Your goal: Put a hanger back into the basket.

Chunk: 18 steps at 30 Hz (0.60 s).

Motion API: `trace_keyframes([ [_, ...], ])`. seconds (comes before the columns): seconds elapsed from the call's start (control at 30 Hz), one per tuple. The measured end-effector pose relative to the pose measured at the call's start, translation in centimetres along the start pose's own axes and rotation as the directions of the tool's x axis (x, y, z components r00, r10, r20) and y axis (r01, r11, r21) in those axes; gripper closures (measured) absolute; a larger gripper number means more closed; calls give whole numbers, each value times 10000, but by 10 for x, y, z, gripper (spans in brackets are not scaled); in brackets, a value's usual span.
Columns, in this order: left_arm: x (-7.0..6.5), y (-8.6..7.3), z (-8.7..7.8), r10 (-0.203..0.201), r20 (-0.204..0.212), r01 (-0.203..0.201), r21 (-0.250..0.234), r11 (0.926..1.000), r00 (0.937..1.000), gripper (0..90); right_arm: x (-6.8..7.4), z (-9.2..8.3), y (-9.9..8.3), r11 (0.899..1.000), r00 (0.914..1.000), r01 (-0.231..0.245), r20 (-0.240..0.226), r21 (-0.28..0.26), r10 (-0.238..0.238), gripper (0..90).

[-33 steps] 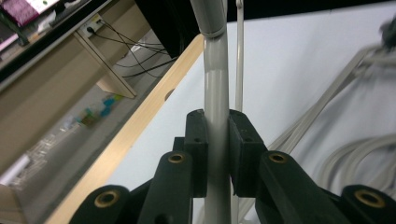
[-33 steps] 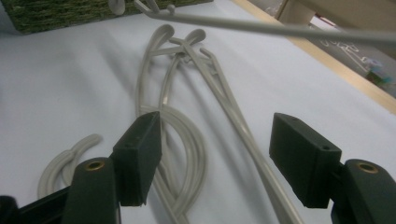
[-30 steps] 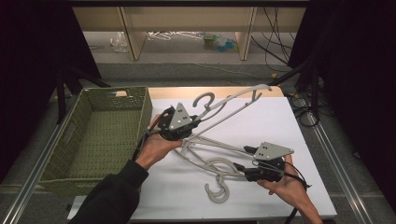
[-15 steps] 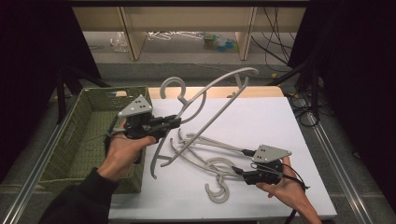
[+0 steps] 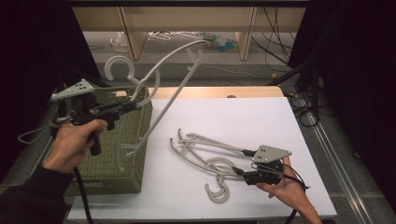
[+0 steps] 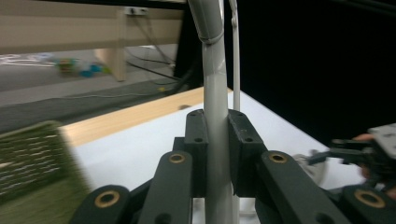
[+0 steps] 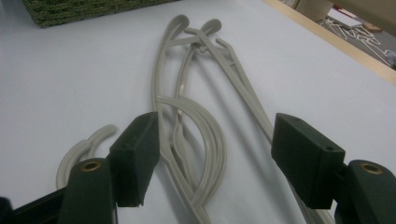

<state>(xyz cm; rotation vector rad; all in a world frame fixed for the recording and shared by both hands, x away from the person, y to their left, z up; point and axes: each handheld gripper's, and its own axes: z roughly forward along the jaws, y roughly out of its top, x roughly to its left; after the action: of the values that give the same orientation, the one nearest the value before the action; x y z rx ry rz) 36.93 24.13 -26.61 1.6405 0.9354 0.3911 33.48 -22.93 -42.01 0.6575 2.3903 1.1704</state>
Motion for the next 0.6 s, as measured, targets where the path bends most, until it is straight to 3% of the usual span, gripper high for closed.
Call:
trace_keyframes([
  [0.07,12,0,-7,-139,-260,138,-51,9999,9996,792,-1,-1,0,10000,10000,-1,-19,51,1,330],
  [0.2,40,-4,-18,16,-751,-13,35,10000,9972,792,-2,0,-1,9999,9999,-100,34,13,100,317],
  [0.27,54,-10,-23,-173,-1036,181,72,9998,9945,792,-3,-1,-2,9999,9999,-134,26,107,134,309],
  [0.37,75,-17,-29,-22,-1374,52,212,9998,9905,792,-3,-1,-2,9997,9998,-210,41,113,209,294],
  [0.4,75,-17,-29,-22,-1374,52,212,9998,9905,792,-3,0,-3,9997,9997,-248,93,66,248,273],
  [0.43,86,-20,-33,236,-1636,-181,354,9992,9862,792,-3,1,-3,9996,9996,-259,118,86,258,266],
  [0.6,105,-27,-41,398,-1915,-305,509,9982,9807,792,-3,0,-3,9992,9994,-329,90,242,327,268],
])
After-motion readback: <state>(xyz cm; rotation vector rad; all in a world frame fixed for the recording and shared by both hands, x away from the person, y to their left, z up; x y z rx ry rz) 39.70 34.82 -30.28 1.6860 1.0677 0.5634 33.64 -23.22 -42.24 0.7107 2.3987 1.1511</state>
